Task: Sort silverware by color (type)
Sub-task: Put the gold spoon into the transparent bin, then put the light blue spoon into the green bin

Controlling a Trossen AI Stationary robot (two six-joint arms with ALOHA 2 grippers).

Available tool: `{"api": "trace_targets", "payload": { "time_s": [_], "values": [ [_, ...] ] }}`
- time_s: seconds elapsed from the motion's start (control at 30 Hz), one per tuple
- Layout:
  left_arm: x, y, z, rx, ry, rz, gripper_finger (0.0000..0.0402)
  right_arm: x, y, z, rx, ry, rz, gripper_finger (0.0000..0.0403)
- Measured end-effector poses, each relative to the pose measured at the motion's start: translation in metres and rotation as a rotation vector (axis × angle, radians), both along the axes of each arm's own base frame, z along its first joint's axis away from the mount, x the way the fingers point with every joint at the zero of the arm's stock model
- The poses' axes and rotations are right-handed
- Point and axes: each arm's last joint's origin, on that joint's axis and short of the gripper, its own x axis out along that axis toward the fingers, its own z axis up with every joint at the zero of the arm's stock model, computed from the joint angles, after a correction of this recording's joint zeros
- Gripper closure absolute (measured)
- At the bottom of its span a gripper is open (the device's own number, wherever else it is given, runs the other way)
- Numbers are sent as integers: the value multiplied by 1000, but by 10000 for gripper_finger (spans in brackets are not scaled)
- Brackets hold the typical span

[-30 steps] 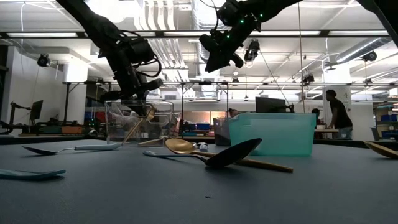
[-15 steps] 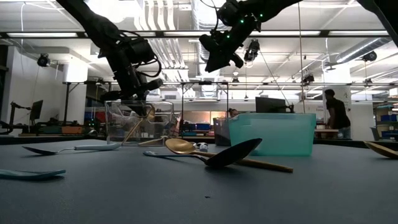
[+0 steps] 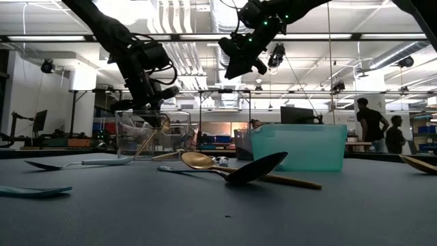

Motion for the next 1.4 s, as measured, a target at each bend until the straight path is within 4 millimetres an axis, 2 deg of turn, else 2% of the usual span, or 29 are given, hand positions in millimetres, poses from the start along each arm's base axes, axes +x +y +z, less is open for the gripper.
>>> {"api": "trace_targets", "payload": {
  "time_s": [0.2, 0.57, 0.8, 0.97, 1.4],
  "values": [
    [0, 0, 0, -2, -3, 5, 382, 0, 1, 0, 4, 4, 4, 344],
    [0, 0, 0, -8, -11, 20, 318, 0, 2, -2, 13, 18, 3, 344],
    [1, 1, 3, -9, -16, 24, 299, -1, 2, -2, 16, 21, 3, 344],
    [5, 4, 19, 8, -17, -4, 298, -1, 2, -1, 26, 14, 0, 344],
    [14, 12, 86, 110, 60, -168, 298, -20, 11, 15, 62, 28, -20, 344]
  ]
}}
